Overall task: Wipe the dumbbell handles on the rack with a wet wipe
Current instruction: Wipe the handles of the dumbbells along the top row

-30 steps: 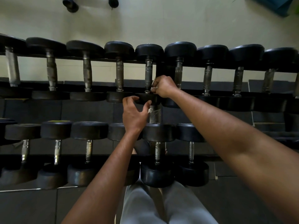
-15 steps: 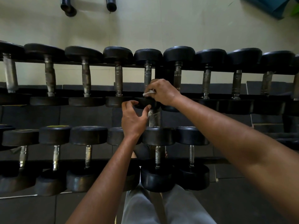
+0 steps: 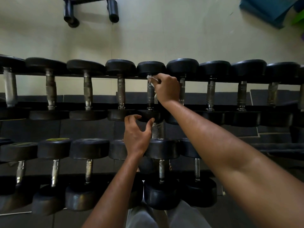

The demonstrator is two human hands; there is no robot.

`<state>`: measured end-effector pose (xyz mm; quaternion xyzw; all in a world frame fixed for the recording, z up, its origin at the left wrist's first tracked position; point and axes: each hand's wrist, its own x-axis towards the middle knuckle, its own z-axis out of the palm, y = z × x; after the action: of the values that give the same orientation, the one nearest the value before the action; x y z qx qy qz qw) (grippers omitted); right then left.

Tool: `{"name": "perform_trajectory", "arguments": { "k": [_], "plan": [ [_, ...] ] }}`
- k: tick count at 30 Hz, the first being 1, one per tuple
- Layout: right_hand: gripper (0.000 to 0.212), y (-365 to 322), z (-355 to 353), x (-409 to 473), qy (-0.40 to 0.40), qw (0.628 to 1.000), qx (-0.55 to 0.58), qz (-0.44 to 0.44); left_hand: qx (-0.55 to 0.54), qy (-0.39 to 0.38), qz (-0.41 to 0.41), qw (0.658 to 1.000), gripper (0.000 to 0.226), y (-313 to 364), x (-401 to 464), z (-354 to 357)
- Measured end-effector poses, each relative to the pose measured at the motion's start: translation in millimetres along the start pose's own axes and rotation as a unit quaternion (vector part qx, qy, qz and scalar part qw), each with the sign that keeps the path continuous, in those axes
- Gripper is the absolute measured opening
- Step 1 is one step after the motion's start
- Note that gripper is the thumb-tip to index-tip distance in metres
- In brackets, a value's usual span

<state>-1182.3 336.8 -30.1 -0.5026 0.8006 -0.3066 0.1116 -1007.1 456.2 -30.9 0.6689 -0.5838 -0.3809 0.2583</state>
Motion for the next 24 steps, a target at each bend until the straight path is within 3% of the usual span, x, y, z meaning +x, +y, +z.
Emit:
{"name": "perform_trajectory", "arguments": {
  "k": [9, 12, 14, 19, 24],
  "plan": [
    [0.016, -3, 5, 1, -0.035, 0.964, 0.186, 0.186, 0.003, 0.026, 0.007, 1.0, 0.057, 3, -8, 4],
    [0.017, -4, 7, 10, -0.063, 0.872, 0.301, 0.381, 0.003, 0.021, 0.003, 1.0, 0.058, 3, -7, 4],
    [0.02, -7, 4, 16, -0.092, 0.812, 0.346, 0.461, 0.001, 0.02, 0.004, 1.0, 0.057, 3, -6, 4],
    [0.02, -4, -7, 17, -0.136, 0.776, 0.424, 0.446, 0.006, 0.014, 0.001, 1.0, 0.055, 3, -4, 2],
    [0.019, -1, -11, 20, -0.173, 0.813, 0.379, 0.407, 0.004, 0.006, 0.0, 1.0, 0.055, 2, -2, 1]
  ]
}}
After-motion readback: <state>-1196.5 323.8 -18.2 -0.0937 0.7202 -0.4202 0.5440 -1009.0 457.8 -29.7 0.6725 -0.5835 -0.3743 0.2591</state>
